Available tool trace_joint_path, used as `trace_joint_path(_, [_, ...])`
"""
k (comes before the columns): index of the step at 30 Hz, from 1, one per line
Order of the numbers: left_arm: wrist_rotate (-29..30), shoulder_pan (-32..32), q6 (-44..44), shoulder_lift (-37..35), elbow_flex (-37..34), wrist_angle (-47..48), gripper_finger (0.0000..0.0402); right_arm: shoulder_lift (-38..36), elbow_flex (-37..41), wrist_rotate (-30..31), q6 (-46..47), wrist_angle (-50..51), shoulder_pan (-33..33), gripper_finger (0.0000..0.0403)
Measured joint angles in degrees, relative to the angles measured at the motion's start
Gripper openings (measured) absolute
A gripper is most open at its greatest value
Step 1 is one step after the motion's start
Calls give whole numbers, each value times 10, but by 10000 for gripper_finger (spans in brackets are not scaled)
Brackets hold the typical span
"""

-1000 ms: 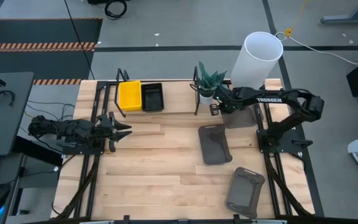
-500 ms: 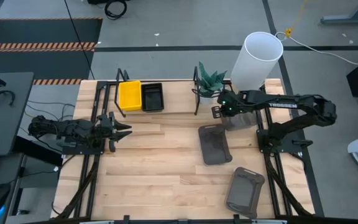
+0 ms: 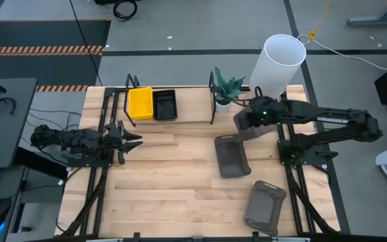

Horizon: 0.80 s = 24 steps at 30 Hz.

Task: Stack baskets on shelf by color
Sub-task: Stack the top right black transparent bin on the middle black transparent bin

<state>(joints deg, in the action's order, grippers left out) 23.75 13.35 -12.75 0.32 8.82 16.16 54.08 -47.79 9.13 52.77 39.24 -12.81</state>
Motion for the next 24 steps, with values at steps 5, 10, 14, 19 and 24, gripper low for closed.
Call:
trace_joint_path(5, [0,0,0,0,0,0,117,-31,0,21,-28,-75,52,7])
trace_joint_path(10, [0,0,0,0,0,0,117,-42,0,32,-72,-144,104,7])
trace_joint_path(14, [0,0,0,0,0,0,117,-42,-1,32,-132,-186,154,7])
trace_joint_path(19, [0,0,0,0,0,0,117,-43,-1,16,-152,-230,222,7])
trace_joint_path(24, [0,0,0,0,0,0,117,-42,-1,10,-154,-229,290,7])
